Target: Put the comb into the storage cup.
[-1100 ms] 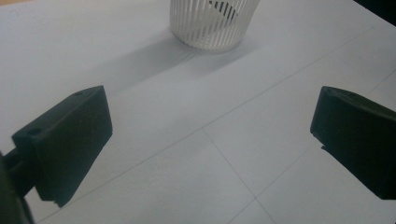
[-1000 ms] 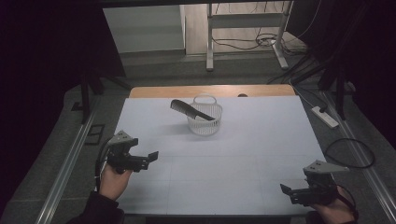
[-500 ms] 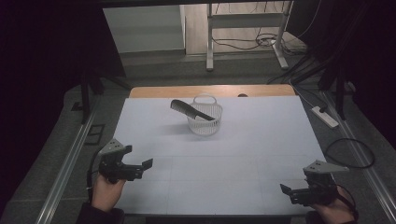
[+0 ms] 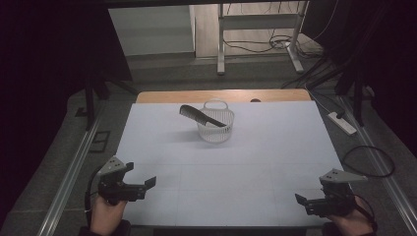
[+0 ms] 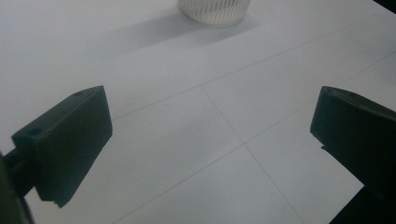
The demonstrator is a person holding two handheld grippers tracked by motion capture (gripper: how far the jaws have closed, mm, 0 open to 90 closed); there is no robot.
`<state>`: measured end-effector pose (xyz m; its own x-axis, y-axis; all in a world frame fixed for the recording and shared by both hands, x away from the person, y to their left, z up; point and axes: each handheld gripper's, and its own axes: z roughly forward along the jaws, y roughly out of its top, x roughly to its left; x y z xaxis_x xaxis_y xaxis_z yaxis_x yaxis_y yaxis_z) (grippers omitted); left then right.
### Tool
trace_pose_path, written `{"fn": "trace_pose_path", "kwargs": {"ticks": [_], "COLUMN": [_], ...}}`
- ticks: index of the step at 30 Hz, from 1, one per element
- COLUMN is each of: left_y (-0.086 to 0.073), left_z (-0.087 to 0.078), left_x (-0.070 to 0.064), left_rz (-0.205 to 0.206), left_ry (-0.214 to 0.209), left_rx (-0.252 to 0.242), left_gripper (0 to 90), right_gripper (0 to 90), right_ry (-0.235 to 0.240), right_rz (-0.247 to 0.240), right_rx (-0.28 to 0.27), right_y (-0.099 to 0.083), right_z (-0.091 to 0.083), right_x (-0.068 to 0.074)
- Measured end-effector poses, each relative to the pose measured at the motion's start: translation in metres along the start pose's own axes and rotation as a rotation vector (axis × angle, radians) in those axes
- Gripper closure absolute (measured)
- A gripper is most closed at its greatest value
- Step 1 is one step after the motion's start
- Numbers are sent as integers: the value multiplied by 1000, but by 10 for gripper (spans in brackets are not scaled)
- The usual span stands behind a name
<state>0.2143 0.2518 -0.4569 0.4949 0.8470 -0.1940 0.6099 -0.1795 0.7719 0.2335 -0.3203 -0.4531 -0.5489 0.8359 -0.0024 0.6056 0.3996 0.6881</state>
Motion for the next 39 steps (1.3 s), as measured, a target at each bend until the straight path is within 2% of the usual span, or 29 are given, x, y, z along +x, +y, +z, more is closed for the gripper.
{"fn": "trace_pose_path", "kwargs": {"ticks": [12, 18, 27, 34, 39], "left_y": [-16, -24, -24, -23, -23], "left_z": [-8, -8, -6, 0, 0], "left_x": [-6, -8, -15, -16, -14], "left_rz": [-8, -9, 35, 40, 22], "left_ry": [32, 50, 93, 112, 105], "left_rx": [7, 28, 65, 120, 122], "left_gripper": [0, 0, 0, 8, 11], "right_gripper": [0, 0, 0, 0, 0], "right_ry": [-1, -1, -1, 2, 3], "right_rz": [-1, 2, -3, -7, -11], "right_rx": [-1, -5, 1, 9, 9], "right_y": [0, 0, 0, 1, 2], "right_z": [0, 0, 0, 2, 2], "right_x": [0, 0, 0, 1, 1]}}
